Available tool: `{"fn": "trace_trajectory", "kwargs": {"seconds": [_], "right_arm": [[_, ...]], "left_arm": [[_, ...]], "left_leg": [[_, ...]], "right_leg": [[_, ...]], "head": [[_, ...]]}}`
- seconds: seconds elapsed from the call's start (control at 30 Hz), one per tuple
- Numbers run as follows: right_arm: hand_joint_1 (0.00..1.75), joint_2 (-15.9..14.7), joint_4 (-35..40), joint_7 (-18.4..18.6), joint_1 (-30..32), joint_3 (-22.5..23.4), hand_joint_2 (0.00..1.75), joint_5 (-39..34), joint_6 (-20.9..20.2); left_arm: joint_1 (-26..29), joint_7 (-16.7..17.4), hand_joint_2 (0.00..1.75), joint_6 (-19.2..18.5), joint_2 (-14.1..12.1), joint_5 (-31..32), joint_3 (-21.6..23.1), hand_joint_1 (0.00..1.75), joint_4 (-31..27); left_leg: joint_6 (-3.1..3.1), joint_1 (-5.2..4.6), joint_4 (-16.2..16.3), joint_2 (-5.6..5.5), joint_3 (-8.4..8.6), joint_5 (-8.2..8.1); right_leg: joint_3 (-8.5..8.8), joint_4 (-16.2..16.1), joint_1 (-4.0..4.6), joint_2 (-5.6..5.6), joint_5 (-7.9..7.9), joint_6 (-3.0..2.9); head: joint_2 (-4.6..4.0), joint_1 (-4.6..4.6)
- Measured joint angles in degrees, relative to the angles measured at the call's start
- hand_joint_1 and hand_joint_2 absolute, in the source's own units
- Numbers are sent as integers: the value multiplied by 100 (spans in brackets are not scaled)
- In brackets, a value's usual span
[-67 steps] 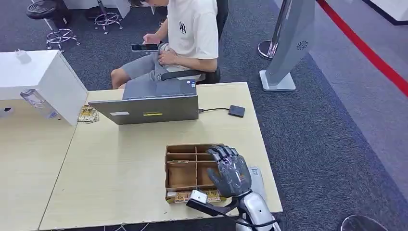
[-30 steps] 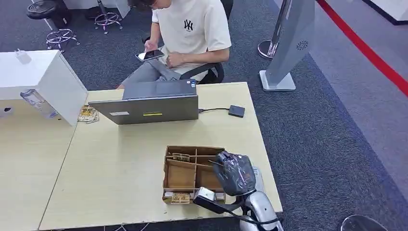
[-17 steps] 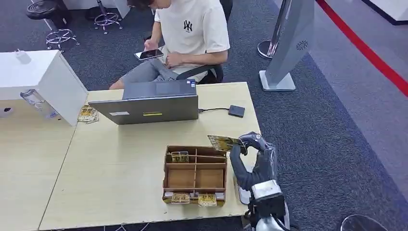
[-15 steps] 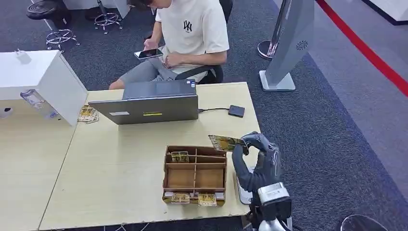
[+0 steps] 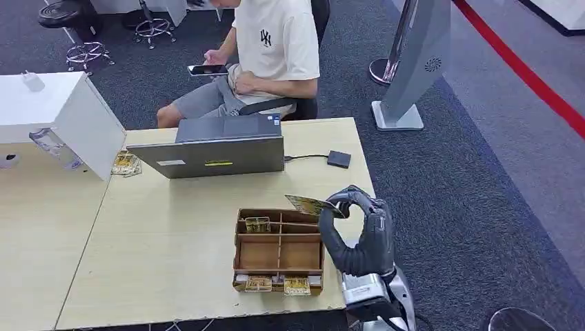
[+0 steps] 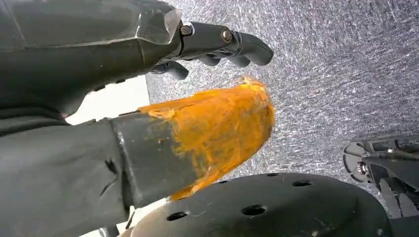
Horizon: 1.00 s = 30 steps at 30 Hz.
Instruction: Pass the card to the sensor for recognition and then transmit it.
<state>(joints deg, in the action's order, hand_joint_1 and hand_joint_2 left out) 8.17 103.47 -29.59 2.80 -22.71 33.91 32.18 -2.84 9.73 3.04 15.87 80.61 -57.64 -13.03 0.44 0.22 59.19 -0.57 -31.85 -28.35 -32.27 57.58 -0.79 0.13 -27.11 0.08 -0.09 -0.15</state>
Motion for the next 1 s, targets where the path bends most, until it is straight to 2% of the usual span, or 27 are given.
{"fn": "trace_trajectory", "kwargs": {"seconds": [0.13, 0.27, 0.5, 0.6, 0.77, 0.83, 0.93, 1.0], "right_arm": [[175, -11, -294, 428, -368, -344, 175, 1246, 576], [175, -17, -739, 704, -867, -645, 175, 2183, 706], [175, -17, -1174, 782, -1254, -773, 175, 2450, 732], [175, 22, -1398, 902, -1470, -782, 175, 2983, 734], [175, 297, -2198, 1459, -2208, -723, 175, 4585, 734], [175, 380, -2554, 1916, -2562, -725, 175, 5078, 734], [175, 444, -3104, 2562, -3076, -782, 175, 5455, 736], [175, 463, -3355, 2732, -3322, -822, 175, 5492, 736]], "left_arm": [[-7, 39, 0, -30, -17, 94, 2, 0, 0], [-31, 50, 0, -92, -48, 186, 13, 0, 0], [-36, 52, 0, -111, -92, 216, 17, 0, 0], [-40, 65, 0, -138, -107, 304, 41, 0, 0], [-67, 105, 0, -240, -146, 448, 112, 0, 0], [-76, 105, 0, -271, -160, 520, 166, 0, 0], [-92, 105, 0, -308, -179, 579, 234, 0, 0], [-102, 105, 0, -319, -188, 601, 258, 0, 0]], "left_leg": [[0, 0, 0, 5, 1, 3], [-5, 1, 0, 5, 2, 8], [-4, 1, 0, 3, -1, 11], [-4, 1, 0, 4, -2, 11], [-4, 2, 0, 6, 0, 21], [-8, 2, 0, 4, -1, 27], [-11, 3, 0, 5, -1, 32], [-11, 3, 0, 4, -1, 33]], "right_leg": [[0, 1, 0, 4, 1, -1], [0, 1, 1, 4, 5, -2], [1, 1, 1, 1, 6, -1], [0, 2, 1, 4, 7, -1], [-2, 4, 2, 3, 16, -12], [-3, 6, 2, 2, 19, -15], [-3, 7, 2, 2, 24, -15], [-3, 7, 2, 2, 26, -14]], "head": [[0, 0], [0, -2], [0, 0], [0, 0], [0, 0], [0, 0], [0, 2], [0, 2]]}}
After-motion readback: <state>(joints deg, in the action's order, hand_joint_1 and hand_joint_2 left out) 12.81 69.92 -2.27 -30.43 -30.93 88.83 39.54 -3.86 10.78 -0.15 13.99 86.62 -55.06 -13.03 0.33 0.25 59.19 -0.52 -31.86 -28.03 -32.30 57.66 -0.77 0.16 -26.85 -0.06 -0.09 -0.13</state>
